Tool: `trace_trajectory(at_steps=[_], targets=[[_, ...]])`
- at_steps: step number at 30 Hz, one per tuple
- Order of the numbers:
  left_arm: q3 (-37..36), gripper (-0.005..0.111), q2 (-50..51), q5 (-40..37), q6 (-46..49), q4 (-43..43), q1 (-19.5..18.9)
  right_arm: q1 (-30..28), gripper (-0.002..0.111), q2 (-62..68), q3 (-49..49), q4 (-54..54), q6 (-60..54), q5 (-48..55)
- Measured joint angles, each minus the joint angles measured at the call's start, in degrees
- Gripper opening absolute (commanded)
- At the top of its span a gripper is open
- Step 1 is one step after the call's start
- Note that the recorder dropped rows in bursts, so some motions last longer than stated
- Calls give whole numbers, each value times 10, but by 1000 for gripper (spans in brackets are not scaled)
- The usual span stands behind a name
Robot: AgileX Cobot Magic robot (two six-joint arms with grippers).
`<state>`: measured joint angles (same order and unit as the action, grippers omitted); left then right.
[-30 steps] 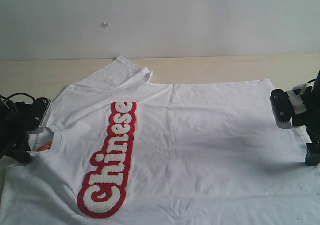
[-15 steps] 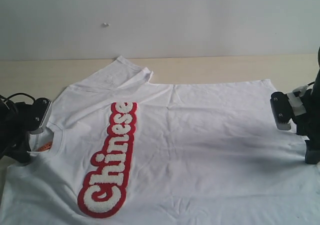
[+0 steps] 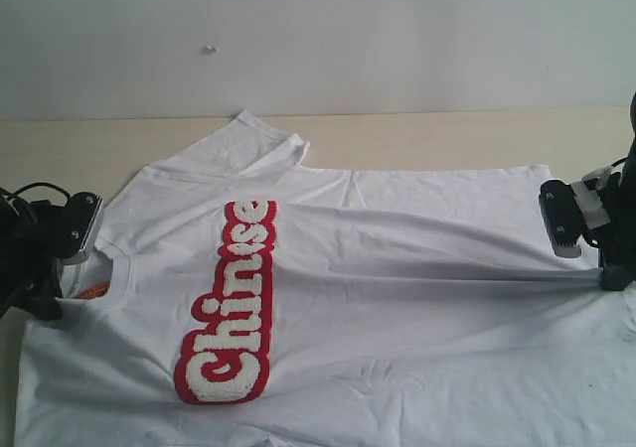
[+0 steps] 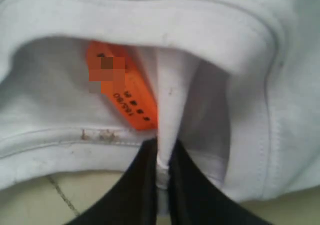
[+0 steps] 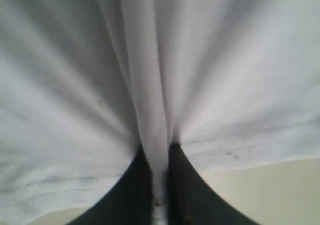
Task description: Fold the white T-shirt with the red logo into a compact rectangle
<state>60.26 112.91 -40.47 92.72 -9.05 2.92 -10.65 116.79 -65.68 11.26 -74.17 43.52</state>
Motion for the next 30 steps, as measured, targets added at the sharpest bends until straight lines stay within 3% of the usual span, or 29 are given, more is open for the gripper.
trace_trajectory(at_steps=[18, 22, 30], targets=[[0, 0, -5, 9, -1, -10, 0, 0, 0, -14, 4, -21, 28, -19], [-6, 0, -18, 15, -10, -10, 0, -2, 0, -25, 8, -71, -11, -37], [-9, 0, -116, -2, -126, 58, 0, -2, 0, -120, -13, -217, -74, -6]])
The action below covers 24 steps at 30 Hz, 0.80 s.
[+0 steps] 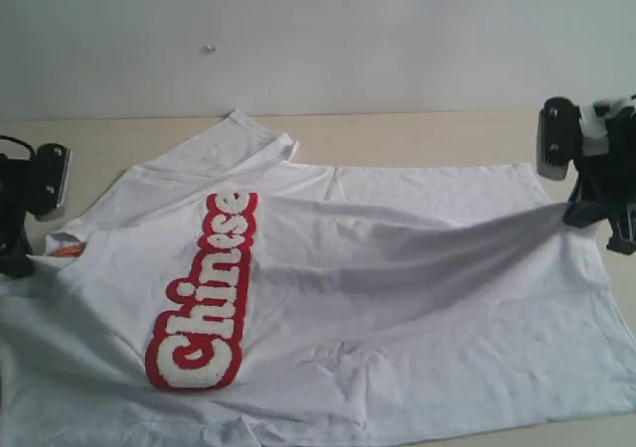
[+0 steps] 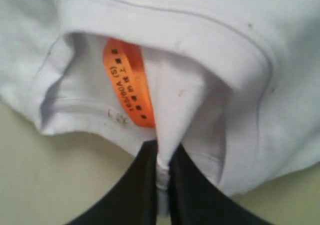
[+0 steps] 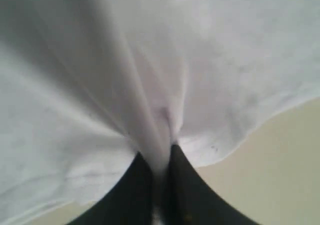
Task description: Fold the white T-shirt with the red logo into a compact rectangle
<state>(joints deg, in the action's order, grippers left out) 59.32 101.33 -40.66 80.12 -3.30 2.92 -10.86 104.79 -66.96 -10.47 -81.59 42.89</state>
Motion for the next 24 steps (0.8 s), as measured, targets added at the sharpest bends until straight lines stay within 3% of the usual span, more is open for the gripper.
trace_trajectory(at_steps=[4, 7, 10, 24], targets=[[0, 0, -48, -6, -132, 84, 0, 0, 0, -54, -6, -20, -1, 28], [0, 0, -83, -12, -289, 206, 0, 0, 0, -100, -8, -61, -1, 34], [0, 0, -117, -32, -373, 286, 0, 1, 0, -143, -10, -93, -1, 47], [0, 0, -307, -65, -447, 272, 0, 1, 0, -299, -10, -99, 56, 83]])
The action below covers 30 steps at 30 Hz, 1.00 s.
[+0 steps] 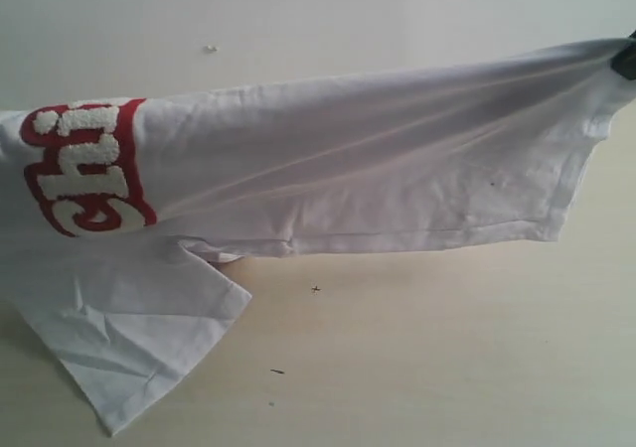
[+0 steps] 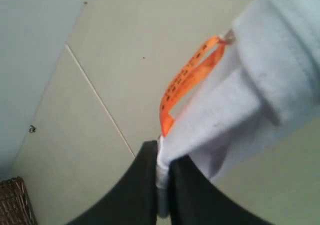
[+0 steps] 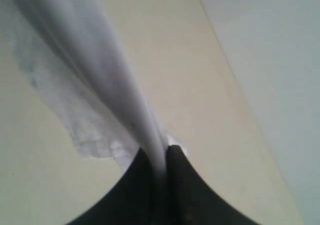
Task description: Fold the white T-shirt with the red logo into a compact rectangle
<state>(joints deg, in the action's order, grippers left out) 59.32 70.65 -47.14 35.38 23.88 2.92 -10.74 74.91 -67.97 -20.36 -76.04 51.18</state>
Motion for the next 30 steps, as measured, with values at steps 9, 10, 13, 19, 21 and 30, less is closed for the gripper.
trace_trajectory(at_steps=[9, 10, 13, 19, 21, 30], targets=[[0, 0, -123, -11, -19, 5, 0, 0, 0, -84, 0, -13, 51, 5], [0, 0, -136, -16, -20, 8, 0, 0, 0, -92, 0, -21, 53, 5], [0, 0, -164, -36, -22, 22, 0, 0, 0, -111, 0, -48, 54, 5], [0, 0, -223, -40, -23, 29, 0, 3, 0, -142, 0, -72, 83, -11], [0, 0, -242, -38, -24, 30, 0, 9, 0, -148, 0, -71, 90, -13], [42, 0, -266, -60, -26, 19, 0, 27, 0, -155, 0, -67, 161, -17]])
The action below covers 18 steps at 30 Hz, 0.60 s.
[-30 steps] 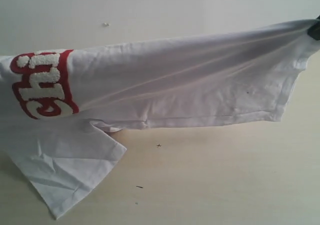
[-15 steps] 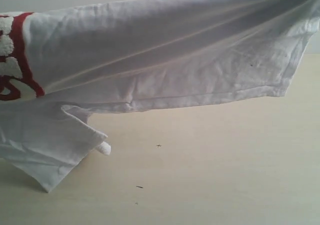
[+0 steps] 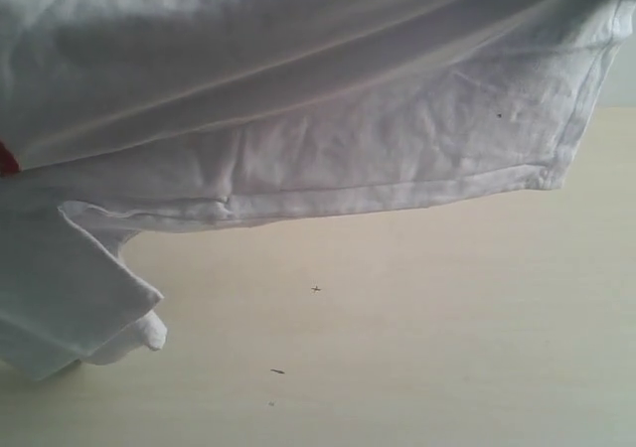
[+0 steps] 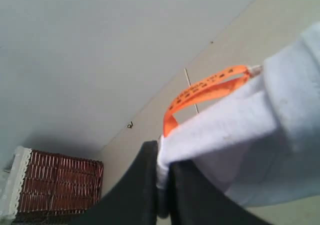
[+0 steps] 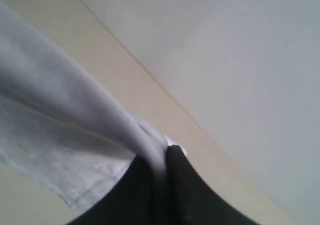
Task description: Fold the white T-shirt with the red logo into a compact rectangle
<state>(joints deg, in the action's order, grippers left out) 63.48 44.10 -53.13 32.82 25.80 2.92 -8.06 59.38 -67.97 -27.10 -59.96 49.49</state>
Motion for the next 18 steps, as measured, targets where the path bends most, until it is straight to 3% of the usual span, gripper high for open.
trace_trajectory(at_steps=[9, 18], targets=[[4, 0, 48, -45, 80, -106, 0, 0, 0, 27, 0, 24, 101, 27], [4, 0, 72, -23, 102, -85, 0, 0, 0, 39, -10, 42, 114, 13]])
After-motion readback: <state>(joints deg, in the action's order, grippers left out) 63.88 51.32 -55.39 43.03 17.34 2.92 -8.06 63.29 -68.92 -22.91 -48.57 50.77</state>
